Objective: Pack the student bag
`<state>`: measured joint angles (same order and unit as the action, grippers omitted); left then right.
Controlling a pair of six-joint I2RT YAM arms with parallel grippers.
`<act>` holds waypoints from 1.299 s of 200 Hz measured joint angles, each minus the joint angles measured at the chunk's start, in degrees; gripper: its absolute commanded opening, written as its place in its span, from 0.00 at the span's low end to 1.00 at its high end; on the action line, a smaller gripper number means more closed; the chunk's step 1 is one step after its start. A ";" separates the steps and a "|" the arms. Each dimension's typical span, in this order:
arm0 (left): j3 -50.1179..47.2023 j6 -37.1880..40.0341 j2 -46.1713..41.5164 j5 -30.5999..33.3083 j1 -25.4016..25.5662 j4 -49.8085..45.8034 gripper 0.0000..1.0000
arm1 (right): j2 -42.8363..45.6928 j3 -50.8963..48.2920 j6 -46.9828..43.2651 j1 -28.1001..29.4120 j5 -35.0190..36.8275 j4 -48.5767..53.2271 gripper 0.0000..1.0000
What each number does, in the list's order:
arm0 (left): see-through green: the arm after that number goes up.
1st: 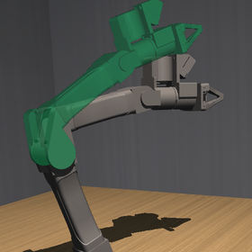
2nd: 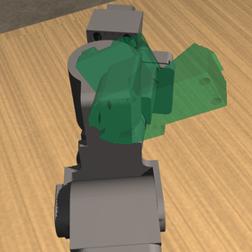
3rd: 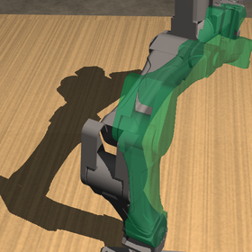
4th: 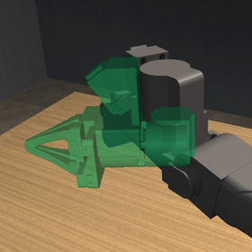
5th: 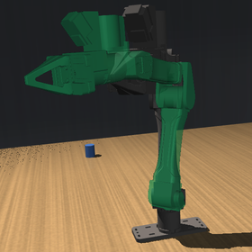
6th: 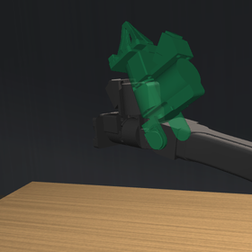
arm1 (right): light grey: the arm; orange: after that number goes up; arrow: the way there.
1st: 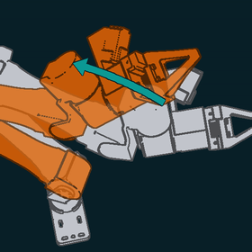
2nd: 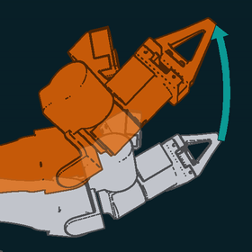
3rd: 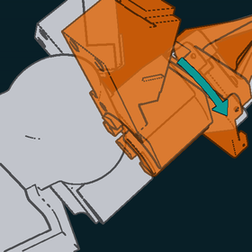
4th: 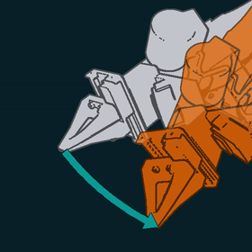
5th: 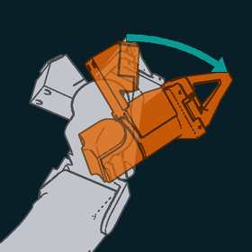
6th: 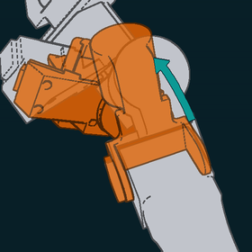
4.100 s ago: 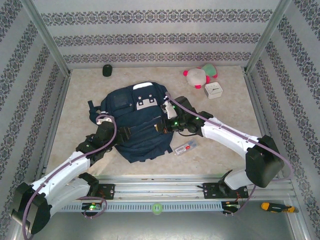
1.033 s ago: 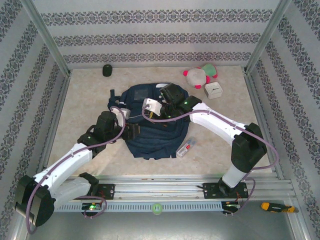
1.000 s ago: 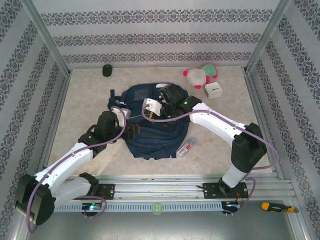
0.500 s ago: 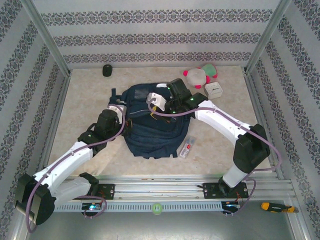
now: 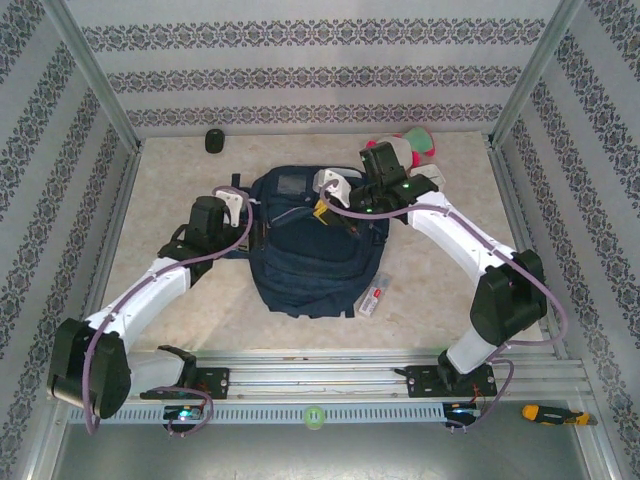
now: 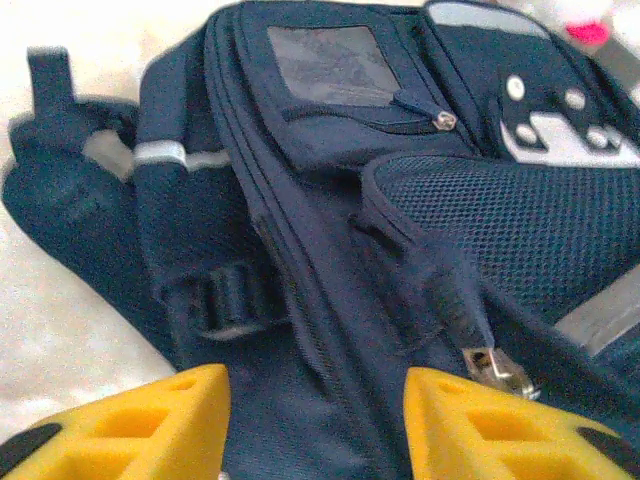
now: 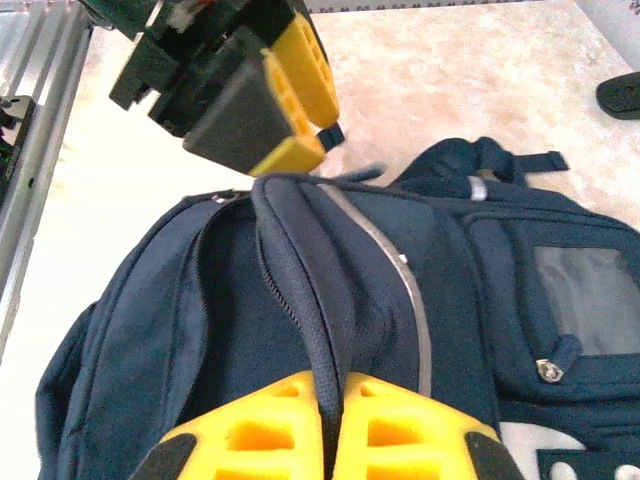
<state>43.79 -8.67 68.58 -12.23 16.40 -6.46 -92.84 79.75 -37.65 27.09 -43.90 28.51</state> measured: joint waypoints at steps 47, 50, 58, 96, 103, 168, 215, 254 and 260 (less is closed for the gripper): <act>3.61 21.24 -4.48 -13.79 1.86 0.83 0.75 | -1.51 1.14 -1.53 -0.22 -1.55 1.66 0.00; 4.55 23.10 -4.07 -14.36 2.51 0.35 0.75 | -1.60 1.20 -1.60 -0.22 -1.68 1.75 0.00; 6.67 26.64 -2.80 -15.23 4.09 -0.35 0.75 | -1.77 1.31 -1.81 -0.22 -2.05 2.08 0.00; 13.81 35.71 8.09 -14.05 9.94 0.11 0.49 | -1.95 1.51 -2.67 0.35 -2.58 3.06 0.01; 13.90 36.20 10.03 -13.46 10.16 0.85 0.34 | -1.95 1.51 -2.58 0.44 -2.56 3.04 0.11; 13.62 32.92 11.63 -3.10 10.21 1.36 0.00 | 13.68 -6.23 26.86 0.09 14.38 4.31 0.61; 9.46 30.40 2.71 2.93 6.49 -3.67 0.00 | 29.81 -24.22 55.91 0.09 29.05 14.93 0.65; 8.41 28.48 0.79 4.15 5.60 -5.79 0.00 | 28.63 -33.81 69.53 3.69 34.99 18.75 0.68; 8.37 28.09 0.79 4.11 5.60 -5.81 0.00 | 27.67 -34.49 70.66 4.09 35.15 18.53 0.68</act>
<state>52.16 19.42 69.36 -8.12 22.00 -12.27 -65.17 45.25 33.01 31.18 -8.75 47.05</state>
